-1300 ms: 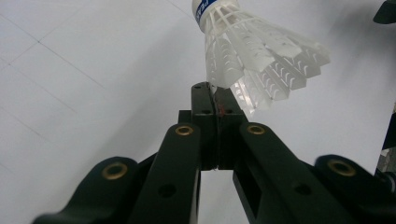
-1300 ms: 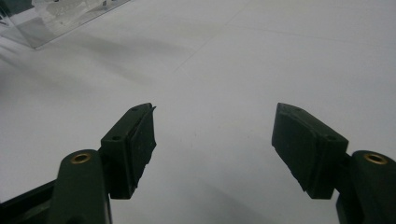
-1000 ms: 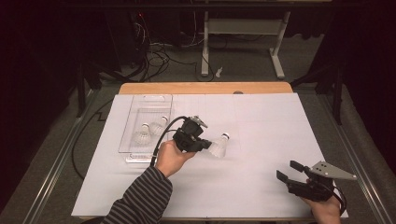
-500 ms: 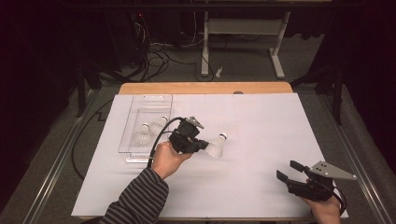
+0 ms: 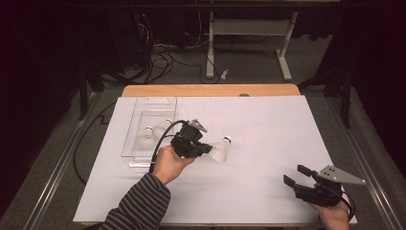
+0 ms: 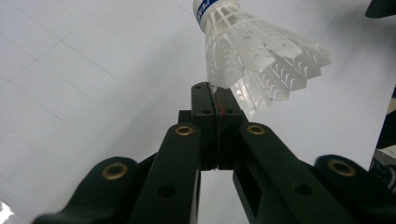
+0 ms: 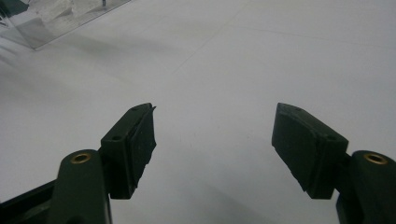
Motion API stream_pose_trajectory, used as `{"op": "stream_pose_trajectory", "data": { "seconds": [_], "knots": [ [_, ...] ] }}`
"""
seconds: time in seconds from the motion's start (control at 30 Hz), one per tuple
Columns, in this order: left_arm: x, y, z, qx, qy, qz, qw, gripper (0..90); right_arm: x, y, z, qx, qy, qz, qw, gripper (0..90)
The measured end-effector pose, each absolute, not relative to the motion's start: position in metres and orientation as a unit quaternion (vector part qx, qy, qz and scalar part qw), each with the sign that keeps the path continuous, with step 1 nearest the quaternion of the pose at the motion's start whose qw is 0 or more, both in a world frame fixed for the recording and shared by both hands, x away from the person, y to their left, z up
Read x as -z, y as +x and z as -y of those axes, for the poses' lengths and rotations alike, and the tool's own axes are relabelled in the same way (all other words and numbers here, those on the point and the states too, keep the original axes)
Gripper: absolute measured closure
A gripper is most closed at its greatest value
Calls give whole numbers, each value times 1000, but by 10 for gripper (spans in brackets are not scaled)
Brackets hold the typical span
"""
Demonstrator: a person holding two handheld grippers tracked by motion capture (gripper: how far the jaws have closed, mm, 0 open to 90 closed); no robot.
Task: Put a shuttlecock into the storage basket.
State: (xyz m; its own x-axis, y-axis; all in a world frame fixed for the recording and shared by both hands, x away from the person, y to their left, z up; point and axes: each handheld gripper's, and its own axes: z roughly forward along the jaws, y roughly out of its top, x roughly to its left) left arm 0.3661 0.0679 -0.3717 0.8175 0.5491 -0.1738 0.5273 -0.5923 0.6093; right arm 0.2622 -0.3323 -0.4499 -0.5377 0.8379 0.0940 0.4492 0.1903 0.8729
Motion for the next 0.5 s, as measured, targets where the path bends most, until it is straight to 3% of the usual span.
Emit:
{"op": "stream_pose_trajectory", "data": {
  "seconds": [0.5],
  "knots": [
    [368,362,-75,-18,887,-308,343,896,450,262,333,-466,433,-743,208,306]
  ]
}}
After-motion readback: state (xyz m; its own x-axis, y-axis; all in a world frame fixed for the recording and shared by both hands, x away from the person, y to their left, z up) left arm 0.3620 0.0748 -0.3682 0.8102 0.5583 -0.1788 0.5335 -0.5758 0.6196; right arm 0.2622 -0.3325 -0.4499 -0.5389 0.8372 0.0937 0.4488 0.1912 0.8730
